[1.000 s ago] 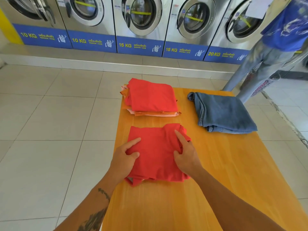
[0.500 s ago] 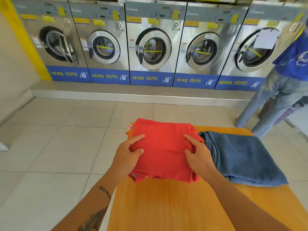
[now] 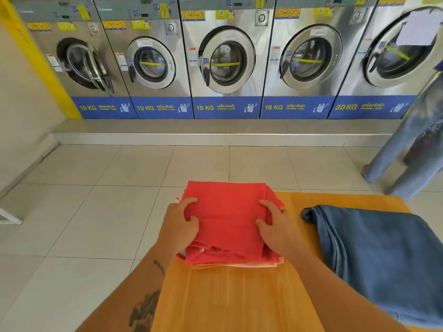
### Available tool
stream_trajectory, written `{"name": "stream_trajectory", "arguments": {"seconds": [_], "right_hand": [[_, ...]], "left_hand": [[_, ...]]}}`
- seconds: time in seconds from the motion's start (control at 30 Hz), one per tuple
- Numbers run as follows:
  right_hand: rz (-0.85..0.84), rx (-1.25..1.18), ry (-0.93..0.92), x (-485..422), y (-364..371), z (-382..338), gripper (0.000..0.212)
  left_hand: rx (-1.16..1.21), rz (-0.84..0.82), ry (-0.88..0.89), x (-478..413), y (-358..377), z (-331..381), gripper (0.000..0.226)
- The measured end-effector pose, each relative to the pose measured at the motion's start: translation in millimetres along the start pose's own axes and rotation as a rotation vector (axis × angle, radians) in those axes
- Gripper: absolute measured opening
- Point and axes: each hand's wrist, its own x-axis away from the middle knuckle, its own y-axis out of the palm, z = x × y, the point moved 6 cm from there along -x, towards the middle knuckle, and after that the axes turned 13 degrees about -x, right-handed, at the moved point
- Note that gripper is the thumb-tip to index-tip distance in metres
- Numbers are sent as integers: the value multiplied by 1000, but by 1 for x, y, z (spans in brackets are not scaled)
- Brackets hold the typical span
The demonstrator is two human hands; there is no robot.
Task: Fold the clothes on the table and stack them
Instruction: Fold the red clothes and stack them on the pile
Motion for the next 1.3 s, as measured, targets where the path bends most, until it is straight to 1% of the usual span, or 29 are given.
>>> {"name": "stream_trajectory", "arguments": {"seconds": [0.07, 0.13, 0.17, 0.23, 0.3, 0.37, 0.4, 0.47, 0.53, 0.6, 0.7, 0.77, 0.83, 0.93, 1.0, 1.03, 1.07, 1.1, 1.13, 1.17, 1.23, 1.3], "right_hand": [[106, 153, 6, 0, -6, -8, 56], [190, 309, -98, -5, -10, -32, 62], [189, 353, -159, -9, -9, -47, 63], [120, 414, -270, -20, 5, -68, 61], [-15, 491, -300, -35, 28, -70, 57], [-173, 553, -225, -50, 52, -55, 56], [-227, 558, -179, -56, 59, -46, 57], [-268, 526, -110, -69, 61, -35, 60], [-253, 481, -75, -77, 54, -28, 67], [-184, 425, -76, -78, 46, -19, 73], [-29, 360, -137, -71, 42, -13, 69], [45, 343, -139, -69, 41, -10, 68], [46, 321, -94, -70, 38, -5, 72], [-55, 294, -17, -75, 37, 1, 81], [-65, 374, 44, -74, 33, -10, 80], [-30, 455, 37, -69, 32, -22, 76], [14, 525, -15, -61, 33, -38, 72], [42, 554, -105, -49, 39, -53, 68], [39, 550, -201, -34, 50, -64, 66], [14, 534, -273, -16, 62, -66, 64], [-8, 512, -322, 13, 78, -52, 63], [23, 488, -318, 22, 75, -30, 63]], "left_hand": [[-188, 124, -19, -6, -2, 7, 47], [-277, 275, 77, -10, -9, 32, 43], [-297, 316, 160, -11, -8, 45, 39], [-371, 338, 294, -17, 4, 56, 38], [-379, 313, 297, -24, 19, 43, 45], [-272, 282, 245, -30, 28, 21, 52], [-234, 250, 229, -34, 32, 14, 55], [-205, 154, 196, -45, 38, 7, 56], [-175, 58, 125, -54, 42, 4, 53], [-166, 16, 94, -57, 45, 3, 53], [-179, 24, 73, -54, 44, 7, 60], [-212, 43, 31, -52, 43, 9, 61], [-262, 41, -18, -49, 45, 10, 63], [-321, -7, -47, -51, 49, 10, 67], [-300, -83, -34, -55, 48, 8, 69], [-257, -127, -28, -56, 47, 6, 69], [-200, -155, -26, -56, 44, 3, 70], [-155, -152, -14, -53, 40, 0, 70], [-162, -98, 29, -48, 35, -2, 69], [-224, -4, 105, -38, 30, -2, 67], [-338, 161, 293, -12, 28, -3, 62], [-336, 182, 419, 9, 34, -13, 61]]}}
